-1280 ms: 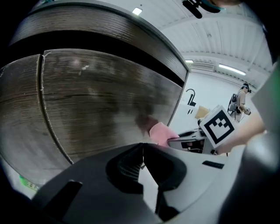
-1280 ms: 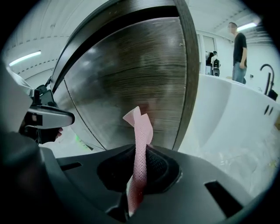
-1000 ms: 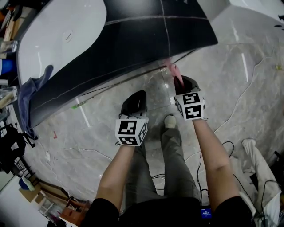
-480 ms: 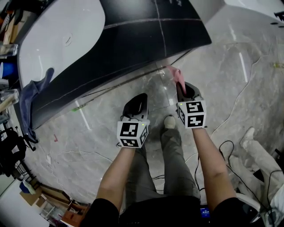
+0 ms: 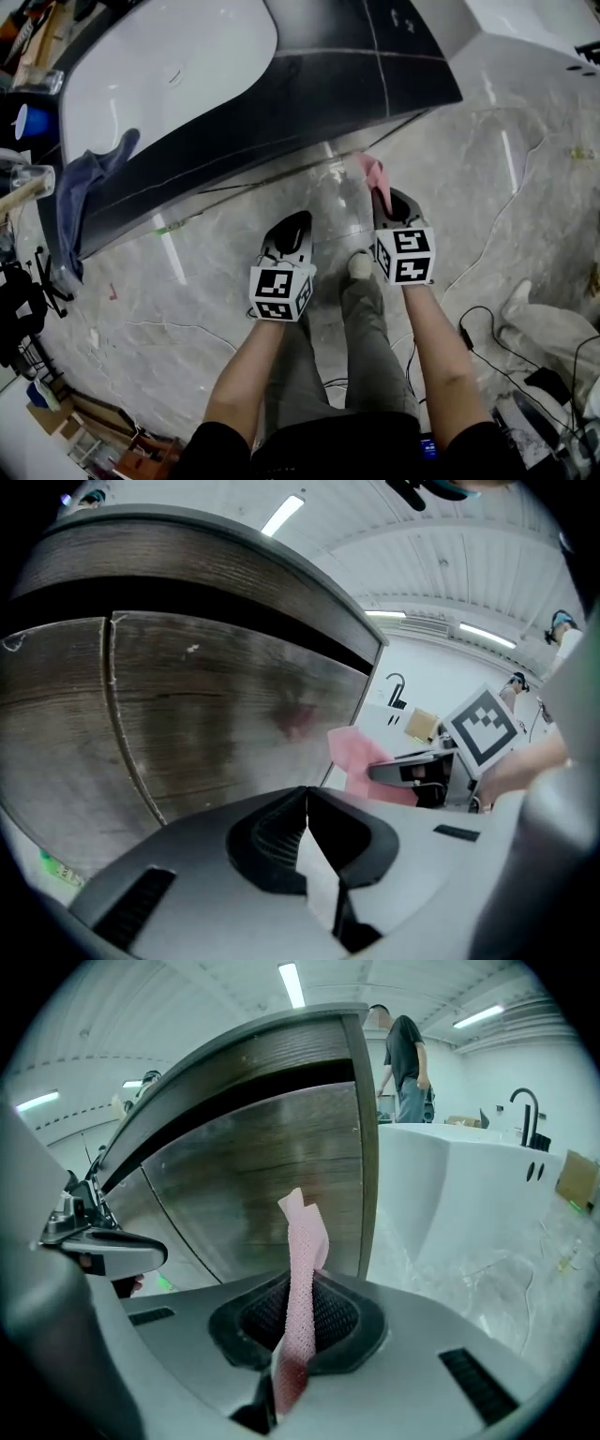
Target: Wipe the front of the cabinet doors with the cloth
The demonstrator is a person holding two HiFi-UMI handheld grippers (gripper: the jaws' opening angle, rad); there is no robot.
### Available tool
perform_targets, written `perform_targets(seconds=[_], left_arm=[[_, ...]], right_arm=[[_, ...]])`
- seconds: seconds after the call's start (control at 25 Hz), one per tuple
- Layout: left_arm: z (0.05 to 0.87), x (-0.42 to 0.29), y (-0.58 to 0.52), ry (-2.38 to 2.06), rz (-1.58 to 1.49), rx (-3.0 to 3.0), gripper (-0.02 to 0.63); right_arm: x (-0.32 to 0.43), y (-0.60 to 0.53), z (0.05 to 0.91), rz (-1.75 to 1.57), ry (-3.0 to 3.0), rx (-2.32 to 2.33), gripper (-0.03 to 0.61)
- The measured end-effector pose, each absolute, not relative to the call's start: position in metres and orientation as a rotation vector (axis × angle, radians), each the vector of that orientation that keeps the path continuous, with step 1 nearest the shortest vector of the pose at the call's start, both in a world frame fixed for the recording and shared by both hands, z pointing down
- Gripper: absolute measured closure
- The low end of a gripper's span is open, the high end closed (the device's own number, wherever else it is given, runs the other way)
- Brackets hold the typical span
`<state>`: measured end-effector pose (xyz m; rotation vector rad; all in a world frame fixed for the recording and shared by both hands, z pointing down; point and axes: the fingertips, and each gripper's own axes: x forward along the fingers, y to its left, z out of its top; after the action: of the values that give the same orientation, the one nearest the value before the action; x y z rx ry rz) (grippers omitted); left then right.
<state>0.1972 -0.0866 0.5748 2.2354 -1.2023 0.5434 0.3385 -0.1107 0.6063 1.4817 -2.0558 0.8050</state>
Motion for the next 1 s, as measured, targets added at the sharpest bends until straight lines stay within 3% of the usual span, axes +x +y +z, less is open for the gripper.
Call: perform_targets(seconds=[1.0], left_arm=[[0.457, 0.034, -0.026, -1.419, 0.424, 2.125, 0.603]], right_arm=[[0.209, -0.063, 0.467, 0.746, -2.223, 1.390, 0.537]])
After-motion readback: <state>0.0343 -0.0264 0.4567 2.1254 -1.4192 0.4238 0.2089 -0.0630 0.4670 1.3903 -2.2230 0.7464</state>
